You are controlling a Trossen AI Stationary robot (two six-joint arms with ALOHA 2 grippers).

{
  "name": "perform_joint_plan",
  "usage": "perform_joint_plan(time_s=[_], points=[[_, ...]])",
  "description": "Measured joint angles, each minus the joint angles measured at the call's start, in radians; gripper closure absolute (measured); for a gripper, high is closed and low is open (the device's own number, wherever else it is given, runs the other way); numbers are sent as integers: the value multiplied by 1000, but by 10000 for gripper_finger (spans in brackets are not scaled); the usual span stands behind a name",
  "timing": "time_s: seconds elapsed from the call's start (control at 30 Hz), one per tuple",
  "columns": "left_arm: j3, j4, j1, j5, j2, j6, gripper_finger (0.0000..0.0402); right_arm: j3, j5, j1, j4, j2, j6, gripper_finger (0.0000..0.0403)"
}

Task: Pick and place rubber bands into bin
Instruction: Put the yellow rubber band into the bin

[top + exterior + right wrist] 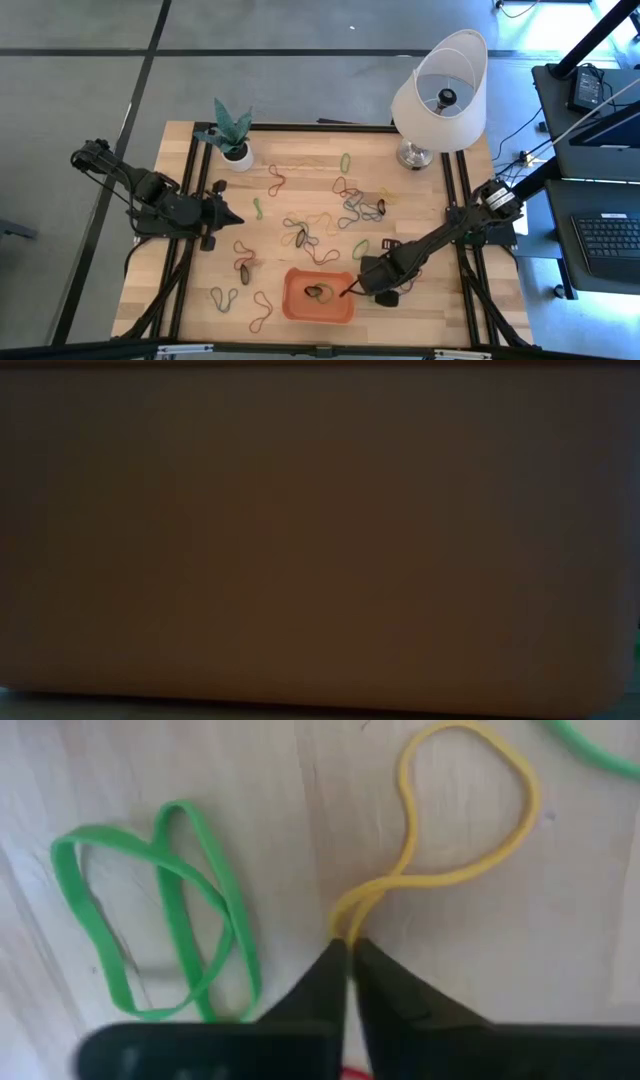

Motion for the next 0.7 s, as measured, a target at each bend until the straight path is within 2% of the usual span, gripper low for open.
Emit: perform_joint_plan(time_s=[0.17,0.27,0.37,0.53,0.7], points=[[0,-38,0,-6,-31,-14,398,82,-17,12,-100,7,62,397],[0,-41,0,-5,-68,-14,399,159,-8,18,-189,-34,84,399],[0,-42,0,-9,-112,-13,400,240,66,24,-309,-64,142,401],[0,-42,0,-12,-172,-13,400,448,169,30,-440,-93,197,401],[0,-43,0,-53,-185,-6,400,628,309,8,-398,-91,133,402]])
